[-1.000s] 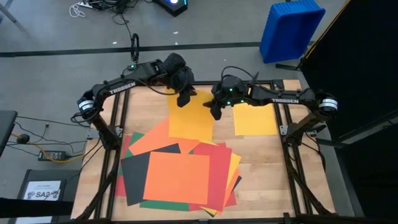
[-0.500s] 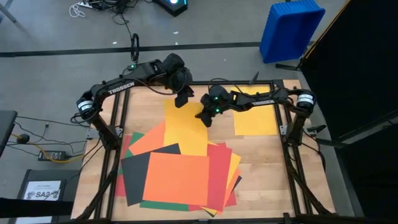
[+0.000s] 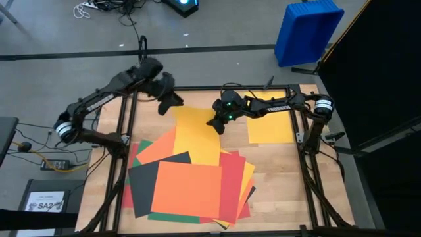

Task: Organize paper
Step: Stack the yellow colored paper on top of the yellow colored paper

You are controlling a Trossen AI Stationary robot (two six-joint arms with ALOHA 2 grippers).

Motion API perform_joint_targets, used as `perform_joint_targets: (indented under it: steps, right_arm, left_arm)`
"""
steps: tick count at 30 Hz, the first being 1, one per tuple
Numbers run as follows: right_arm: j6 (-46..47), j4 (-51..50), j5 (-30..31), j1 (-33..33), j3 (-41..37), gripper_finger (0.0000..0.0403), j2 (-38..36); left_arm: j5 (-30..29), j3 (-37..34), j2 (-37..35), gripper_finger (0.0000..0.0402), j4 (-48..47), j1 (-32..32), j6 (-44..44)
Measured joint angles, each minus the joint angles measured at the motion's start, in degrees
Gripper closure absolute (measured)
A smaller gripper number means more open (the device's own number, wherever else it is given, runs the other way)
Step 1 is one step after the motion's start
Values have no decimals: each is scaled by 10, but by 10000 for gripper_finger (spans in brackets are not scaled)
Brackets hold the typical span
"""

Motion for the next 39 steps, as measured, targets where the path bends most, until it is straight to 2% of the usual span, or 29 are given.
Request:
perform_joint_targets:
  steps: [4, 7, 10, 13, 20, 25, 29, 36, 39]
  right_arm:
    - [4, 4, -5, 0, 0, 403, 0]
    - [5, 5, -5, 0, 0, 403, 0]
    - [5, 5, -5, 0, 0, 403, 0]
    - [5, 6, -7, 0, 0, 403, 0]
    - [5, 7, -10, 1, 0, 403, 0]
    - [5, 10, -11, 1, 0, 403, 0]
    - [5, 12, -15, 1, 0, 403, 0]
    - [8, 13, -19, 1, 0, 403, 0]
    - [8, 13, -19, 1, 0, 403, 0]
  left_arm:
    - [12, -154, -88, 330, 148, 42, -90]
    - [12, -248, -121, 327, 235, 60, -166]
    - [14, -309, -128, 314, 282, 76, -203]
    - [12, -349, -115, 287, 286, 90, -212]
    - [11, -384, -84, 206, 278, 123, -211]
    - [-10, -403, -42, 165, 297, 127, -209]
    - [-12, -405, 2, 151, 351, 127, -212]
    - [-10, -405, 63, 149, 416, 117, -224]
    - [10, -405, 76, 149, 440, 111, -209]
